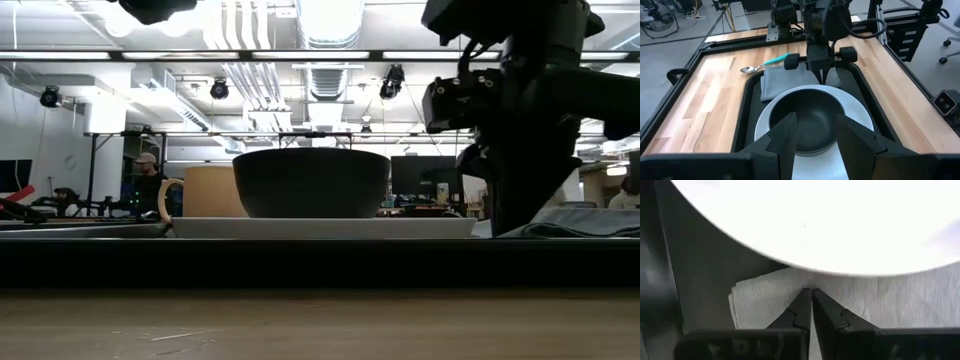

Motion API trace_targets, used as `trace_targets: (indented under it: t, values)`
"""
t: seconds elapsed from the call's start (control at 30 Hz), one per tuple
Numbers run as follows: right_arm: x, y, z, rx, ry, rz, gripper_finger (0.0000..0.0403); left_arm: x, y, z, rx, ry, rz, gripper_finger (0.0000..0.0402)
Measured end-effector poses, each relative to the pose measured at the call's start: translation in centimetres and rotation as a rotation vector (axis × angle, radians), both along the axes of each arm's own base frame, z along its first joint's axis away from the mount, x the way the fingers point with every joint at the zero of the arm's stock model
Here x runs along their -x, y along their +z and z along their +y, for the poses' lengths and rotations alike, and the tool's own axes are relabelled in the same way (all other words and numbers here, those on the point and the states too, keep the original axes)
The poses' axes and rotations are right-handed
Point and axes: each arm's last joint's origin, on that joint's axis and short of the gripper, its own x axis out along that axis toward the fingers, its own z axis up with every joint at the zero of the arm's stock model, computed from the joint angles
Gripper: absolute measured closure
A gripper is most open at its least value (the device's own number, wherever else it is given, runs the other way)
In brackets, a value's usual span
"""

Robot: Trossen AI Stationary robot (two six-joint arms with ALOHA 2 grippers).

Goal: Set up tray
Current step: Put the blue patterned fork on the gray napkin

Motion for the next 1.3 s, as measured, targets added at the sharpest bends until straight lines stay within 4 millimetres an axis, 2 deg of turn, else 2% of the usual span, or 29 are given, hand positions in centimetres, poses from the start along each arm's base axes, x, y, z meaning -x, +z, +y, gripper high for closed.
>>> trace_targets:
  t: [0.73,1.03,1.3]
  values:
    - [-0.82,0.26,-0.21,-0.007,0.008,-0.079,0.0394,0.00,-0.03,0.00,0.000,0.000,0.001,0.0283]
    - [-0.28,0.12,0.18,-0.103,0.041,-0.001,0.0394,0.00,-0.04,0.00,0.003,0.001,0.001,0.0283]
    - [0.09,-0.46,0.22,-0.063,0.012,-0.019,0.0394,0.00,-0.04,0.00,0.003,0.001,0.001,0.0283]
